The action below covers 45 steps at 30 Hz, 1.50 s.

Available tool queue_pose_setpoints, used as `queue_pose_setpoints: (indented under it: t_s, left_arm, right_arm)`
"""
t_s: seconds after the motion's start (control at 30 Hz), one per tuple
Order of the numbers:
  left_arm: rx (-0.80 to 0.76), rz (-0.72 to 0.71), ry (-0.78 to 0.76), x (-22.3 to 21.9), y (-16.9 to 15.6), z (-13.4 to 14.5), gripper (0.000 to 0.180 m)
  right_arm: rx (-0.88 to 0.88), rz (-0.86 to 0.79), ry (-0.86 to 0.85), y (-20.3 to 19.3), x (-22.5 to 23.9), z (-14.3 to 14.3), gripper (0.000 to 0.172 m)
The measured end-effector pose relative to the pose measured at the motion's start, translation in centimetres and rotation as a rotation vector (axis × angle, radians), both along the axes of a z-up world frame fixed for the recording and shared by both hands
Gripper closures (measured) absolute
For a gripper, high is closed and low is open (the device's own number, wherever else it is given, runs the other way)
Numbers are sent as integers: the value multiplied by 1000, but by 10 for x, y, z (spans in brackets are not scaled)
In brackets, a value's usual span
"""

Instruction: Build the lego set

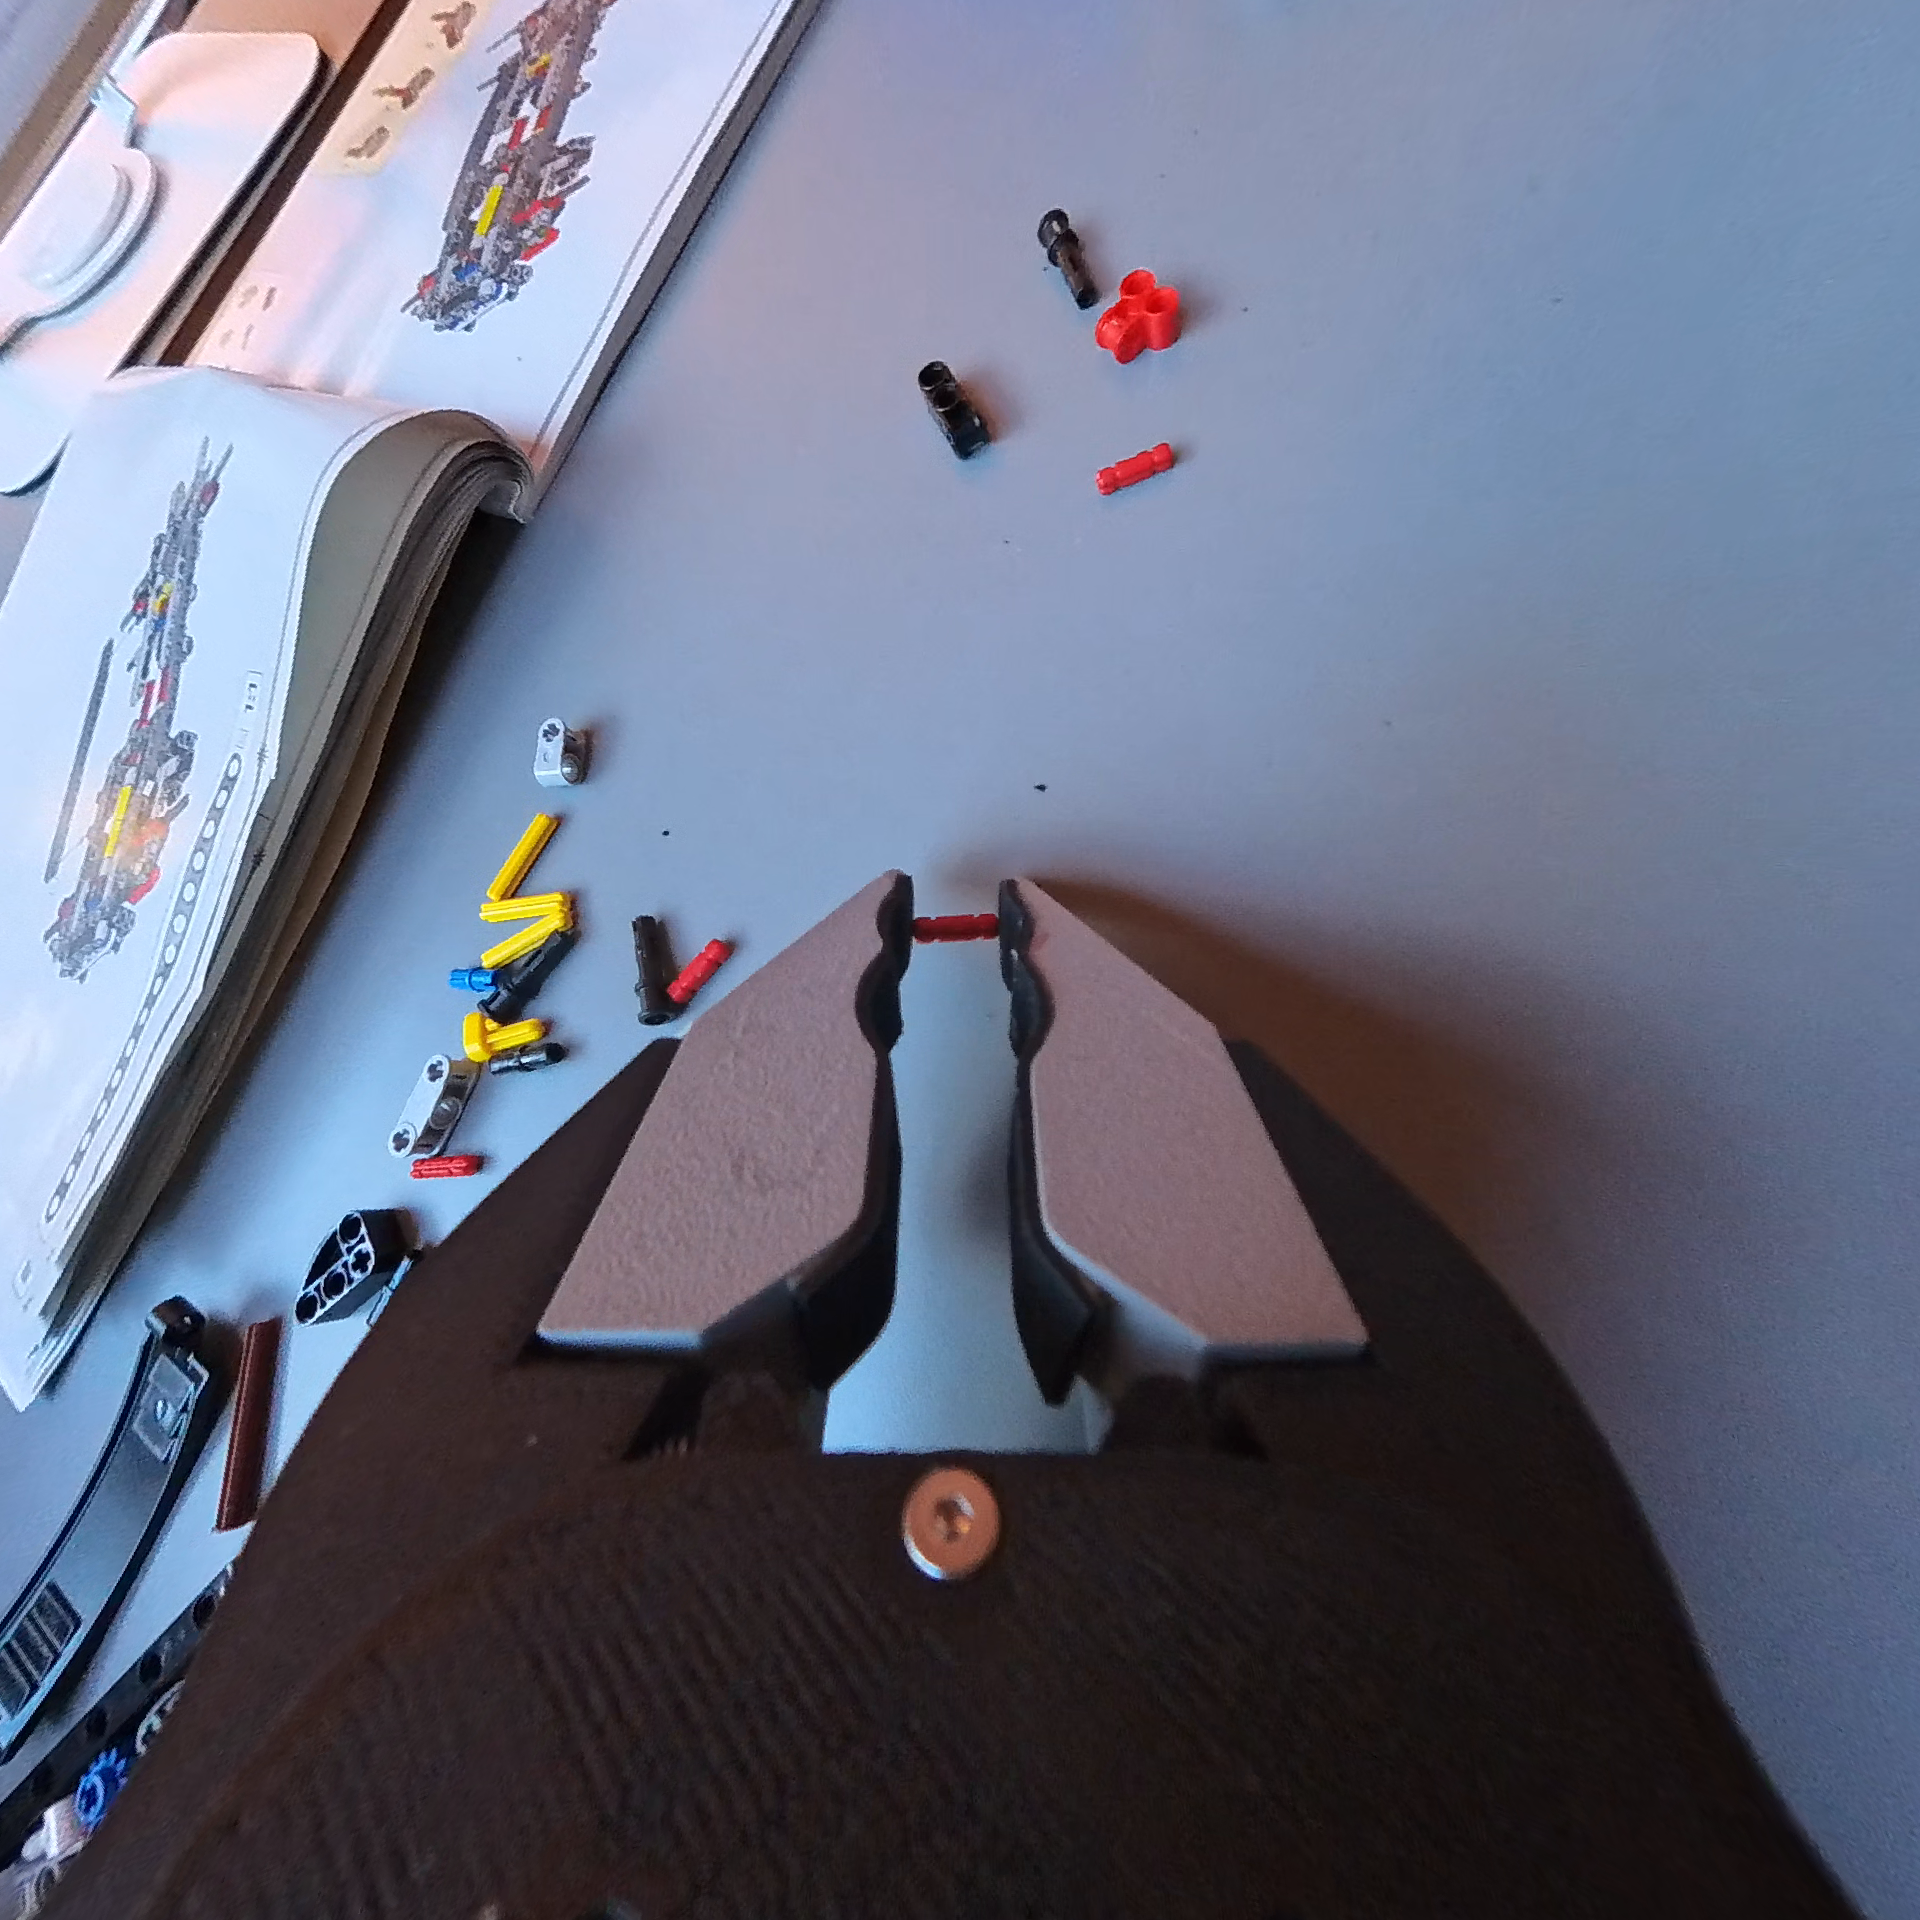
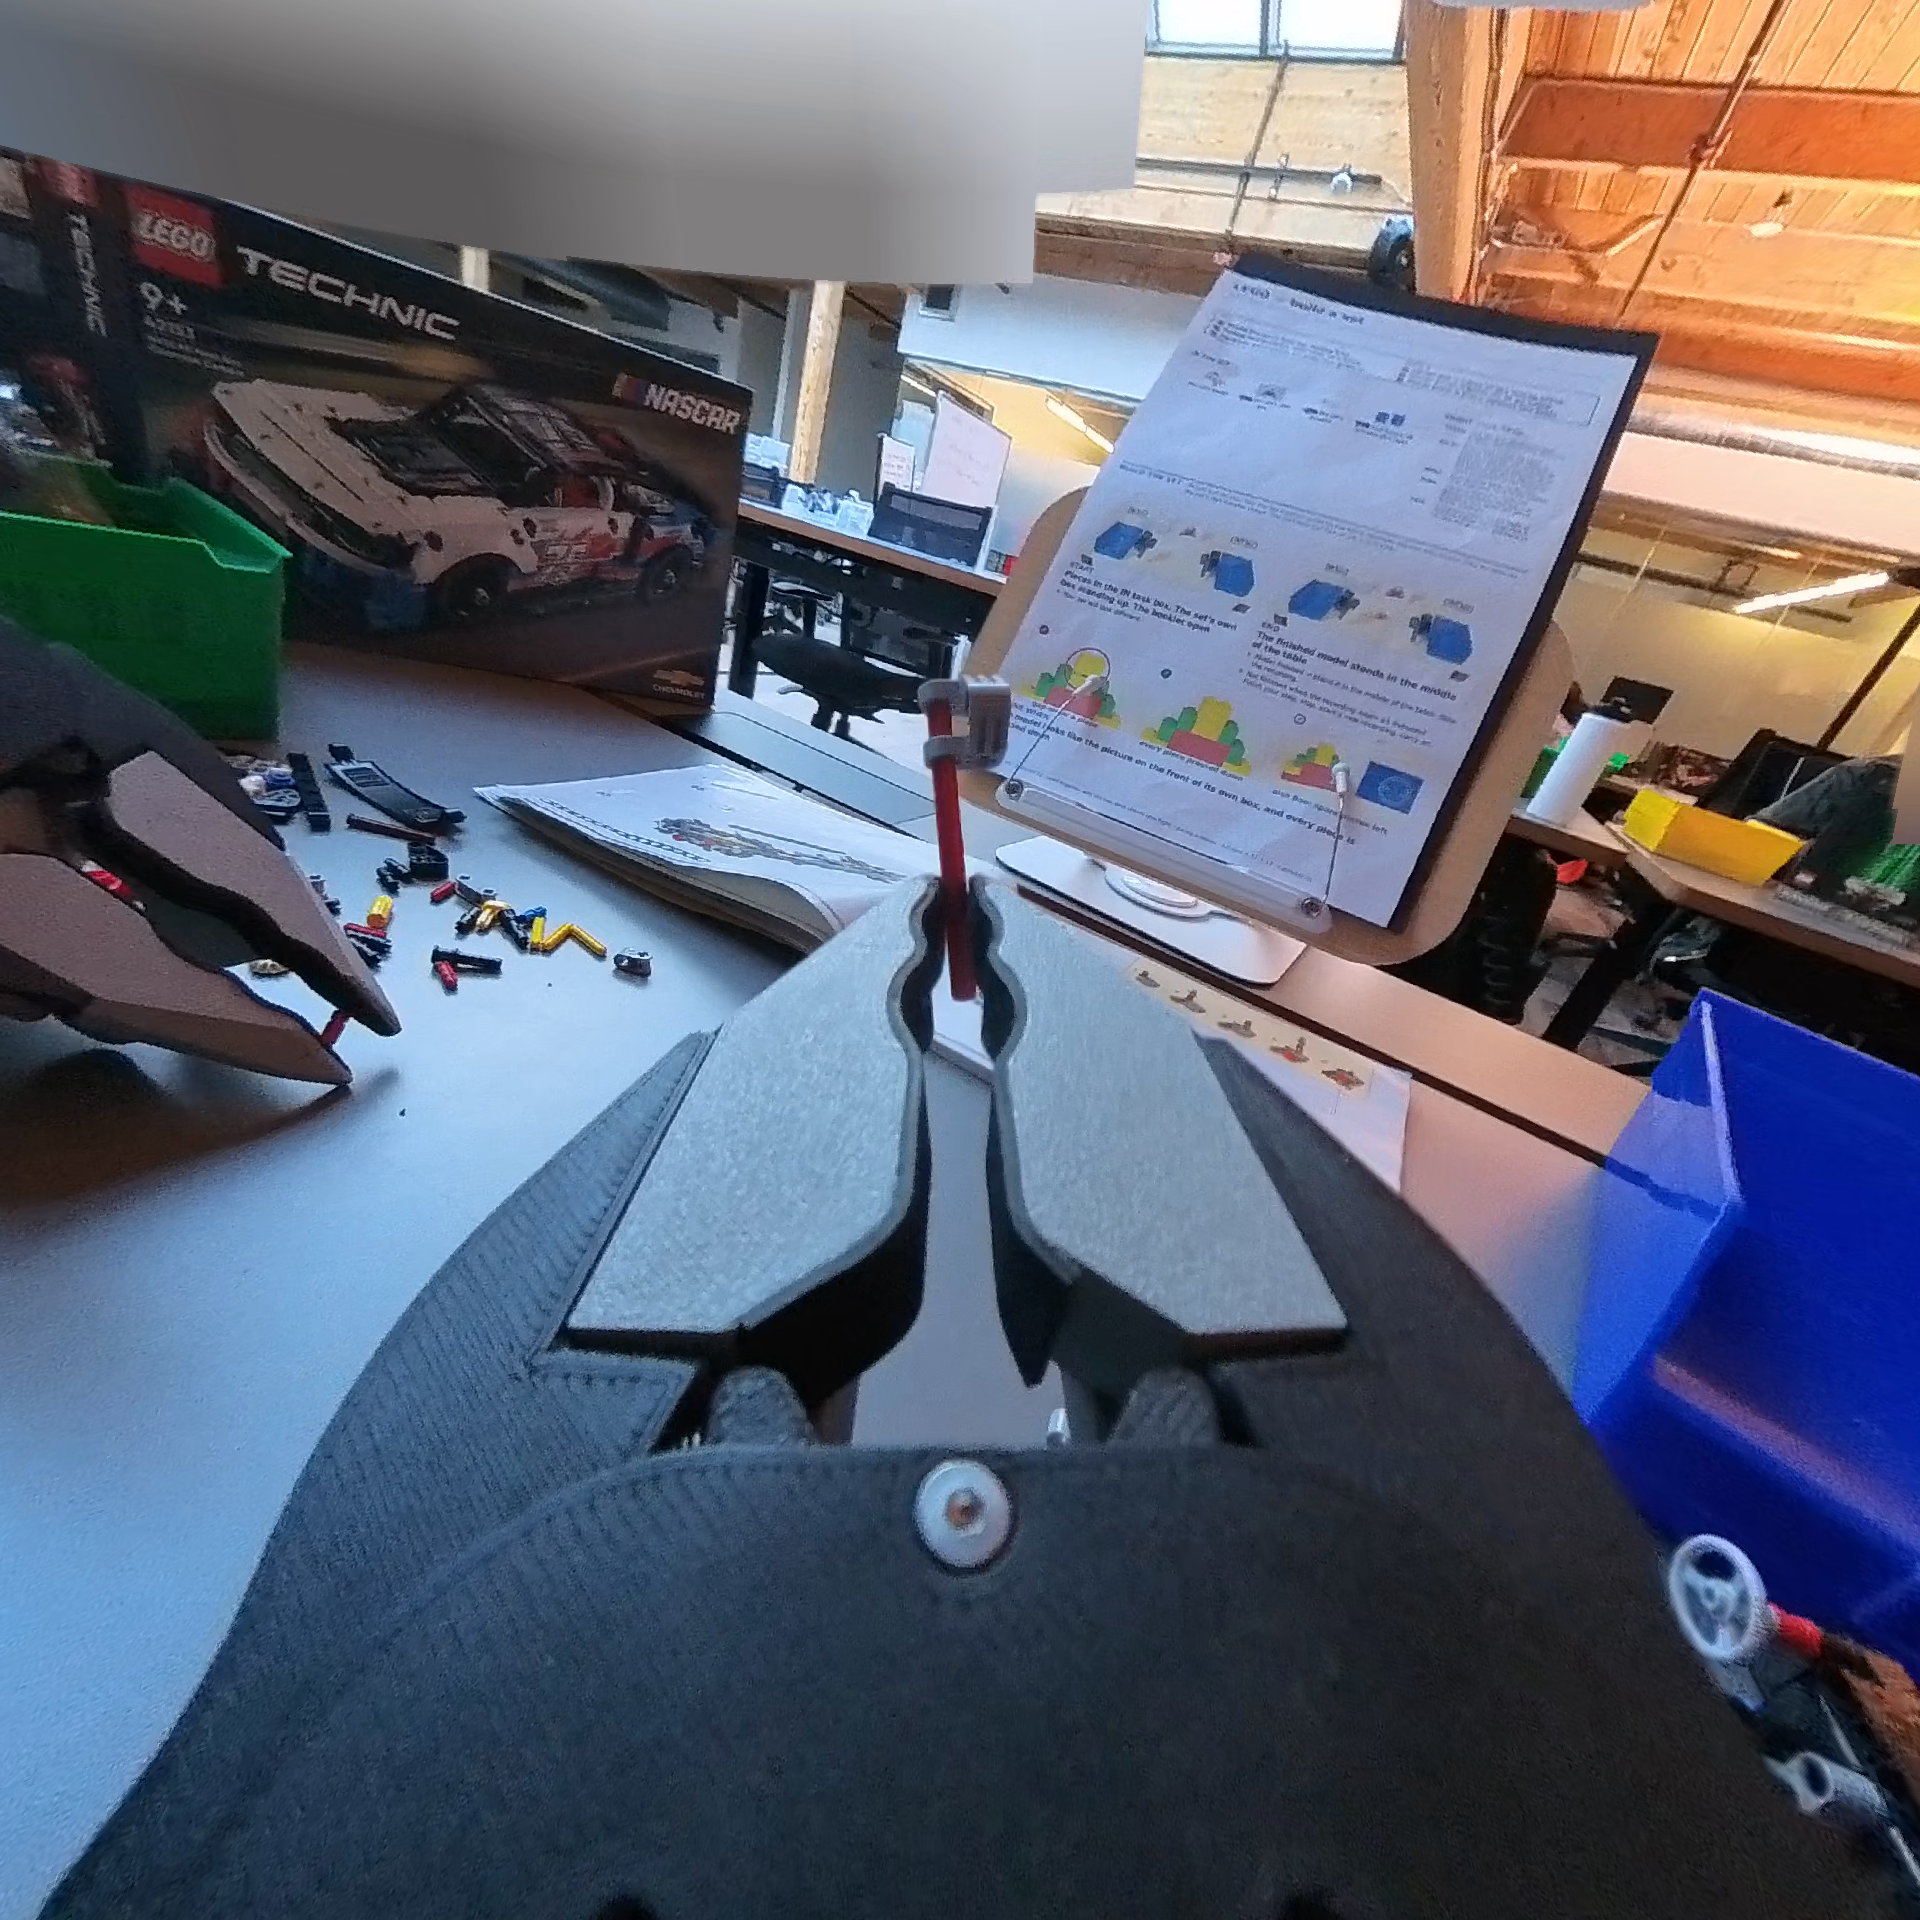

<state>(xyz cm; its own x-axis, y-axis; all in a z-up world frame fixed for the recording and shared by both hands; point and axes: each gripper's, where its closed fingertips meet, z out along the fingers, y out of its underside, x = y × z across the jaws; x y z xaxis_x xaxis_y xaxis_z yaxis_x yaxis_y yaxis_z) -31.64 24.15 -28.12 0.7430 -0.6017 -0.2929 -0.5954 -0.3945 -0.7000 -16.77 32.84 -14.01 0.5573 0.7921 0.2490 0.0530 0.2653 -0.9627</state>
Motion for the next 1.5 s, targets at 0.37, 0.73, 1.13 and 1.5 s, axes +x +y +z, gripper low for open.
queue_pose_setpoints:
  t_s: [0.37, 0.73, 1.13, 1.5]
  left_arm:
    - [27, -17, 32, 2, -2, 0, 166]
    - [25, -1, -9, 1, -1, 4, 144]
    - [-1, -75, -339, 10, 1, 50, 135]
    - [-177, -357, -710, 78, 17, 86, 152]
  right_arm:
    - [-260, 376, 129, -24, -18, -4, 172]
    - [-384, 437, 115, -25, -24, -17, 172]
    - [-440, 561, -12, -49, -43, -37, 172]
    - [-411, 668, -213, -82, -61, -63, 172]
